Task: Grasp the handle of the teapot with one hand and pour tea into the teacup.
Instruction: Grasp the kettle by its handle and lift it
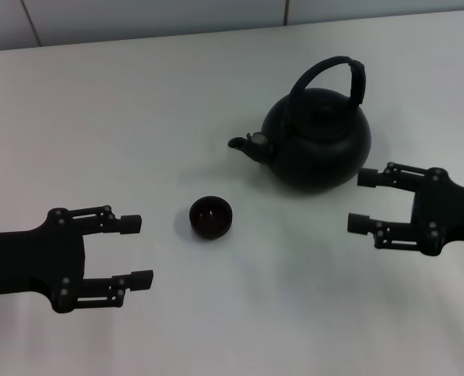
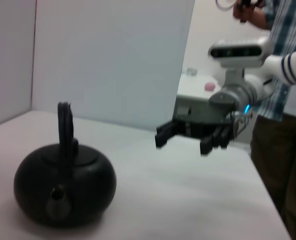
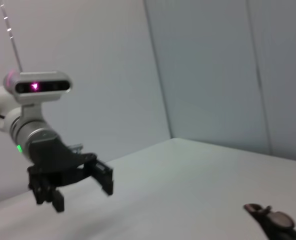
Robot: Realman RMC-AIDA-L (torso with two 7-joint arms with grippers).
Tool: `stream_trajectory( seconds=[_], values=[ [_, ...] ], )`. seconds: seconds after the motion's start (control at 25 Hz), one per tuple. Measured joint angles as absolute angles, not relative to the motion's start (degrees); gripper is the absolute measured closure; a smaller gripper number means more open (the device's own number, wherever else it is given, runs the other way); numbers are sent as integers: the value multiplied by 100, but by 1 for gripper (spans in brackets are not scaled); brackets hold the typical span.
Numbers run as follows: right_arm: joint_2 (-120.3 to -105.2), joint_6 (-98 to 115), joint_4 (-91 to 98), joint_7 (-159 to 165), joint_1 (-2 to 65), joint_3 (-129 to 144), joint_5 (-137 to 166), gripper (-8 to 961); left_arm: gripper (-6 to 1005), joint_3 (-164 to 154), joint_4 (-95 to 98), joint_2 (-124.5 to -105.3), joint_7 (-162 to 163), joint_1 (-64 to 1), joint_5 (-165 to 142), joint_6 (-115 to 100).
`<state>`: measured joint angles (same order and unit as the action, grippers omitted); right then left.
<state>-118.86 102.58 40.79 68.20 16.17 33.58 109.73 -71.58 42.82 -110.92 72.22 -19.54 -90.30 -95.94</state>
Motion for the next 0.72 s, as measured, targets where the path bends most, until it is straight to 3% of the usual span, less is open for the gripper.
stream_trajectory(
  seconds=[0.04, 0.2, 0.24, 0.4, 0.72],
  values=[
    [-11886, 10258, 4079, 6820, 1617, 3358, 10973, 168, 175, -7158, 4282, -11092, 7222, -1954, -9030, -9594],
    [-11890, 10213, 4079, 6819, 1599, 3286, 10973, 168, 223, -6435, 4967, -11462, 7646, -1969, -10155, -9514],
    [-11890, 10213, 4079, 6819, 1599, 3286, 10973, 168, 234, -6435, 4967, -11462, 7646, -1969, -10155, -9514],
    [-11906, 10040, 4047, 6820, 1582, 3178, 10968, 168, 241, -5973, 5485, -11749, 7791, -1966, -10902, -9382],
    [-11928, 9562, 3732, 6623, 1716, 2327, 10931, 169, 129, -5946, 5505, -11767, 7731, -2007, -11019, -9417]
  ],
)
